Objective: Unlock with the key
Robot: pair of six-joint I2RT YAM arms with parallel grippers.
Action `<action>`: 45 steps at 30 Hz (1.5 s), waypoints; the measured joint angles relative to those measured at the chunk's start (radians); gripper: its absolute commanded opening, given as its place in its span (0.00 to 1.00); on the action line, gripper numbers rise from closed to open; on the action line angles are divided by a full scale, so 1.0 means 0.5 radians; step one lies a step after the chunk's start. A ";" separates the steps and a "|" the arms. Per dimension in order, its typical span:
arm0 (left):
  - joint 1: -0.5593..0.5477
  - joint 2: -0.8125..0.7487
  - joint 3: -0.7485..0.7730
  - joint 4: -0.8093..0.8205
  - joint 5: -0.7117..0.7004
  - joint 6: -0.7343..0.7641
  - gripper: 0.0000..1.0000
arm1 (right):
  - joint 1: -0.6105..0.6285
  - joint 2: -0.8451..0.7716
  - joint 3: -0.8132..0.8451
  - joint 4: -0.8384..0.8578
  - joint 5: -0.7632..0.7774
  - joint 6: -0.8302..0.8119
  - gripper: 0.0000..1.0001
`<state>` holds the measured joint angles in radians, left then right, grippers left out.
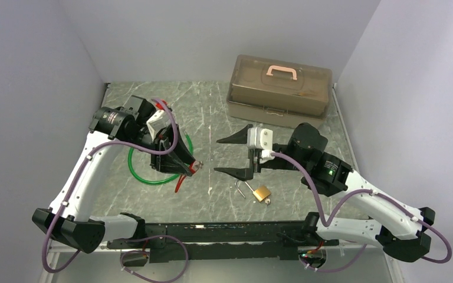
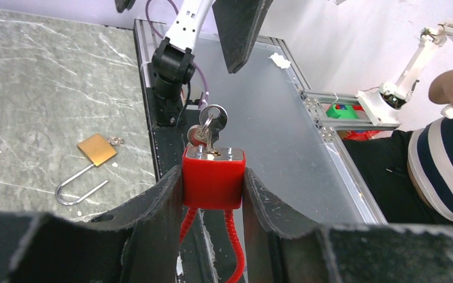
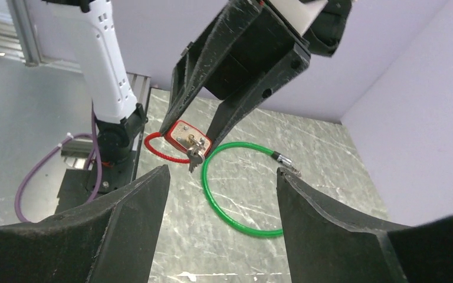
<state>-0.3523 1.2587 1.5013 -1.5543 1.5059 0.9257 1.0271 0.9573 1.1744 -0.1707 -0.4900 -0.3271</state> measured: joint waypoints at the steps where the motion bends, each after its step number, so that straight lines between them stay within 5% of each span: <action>1: 0.014 0.000 0.008 0.000 0.000 0.000 0.02 | 0.000 -0.002 -0.011 0.017 0.035 0.040 0.67; 12: 0.130 -0.015 0.016 -0.002 0.002 0.037 0.00 | 0.001 0.172 0.032 0.035 0.228 0.578 0.68; 26: 0.673 -0.027 0.389 0.035 -0.011 0.201 0.00 | 0.000 0.131 0.032 0.079 0.430 0.886 0.70; 36: 0.676 -0.446 0.173 1.174 -1.024 -0.637 0.00 | 0.000 0.350 0.184 0.271 0.548 0.986 0.64; 45: 0.671 -0.658 -0.120 1.610 -1.214 -0.953 0.00 | 0.000 0.566 0.340 0.478 0.577 1.076 0.55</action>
<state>-0.0170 0.9295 1.4414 -0.7494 0.8989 0.4492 1.0271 1.2404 1.3445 0.0681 -0.2016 0.2108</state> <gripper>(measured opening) 0.403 0.591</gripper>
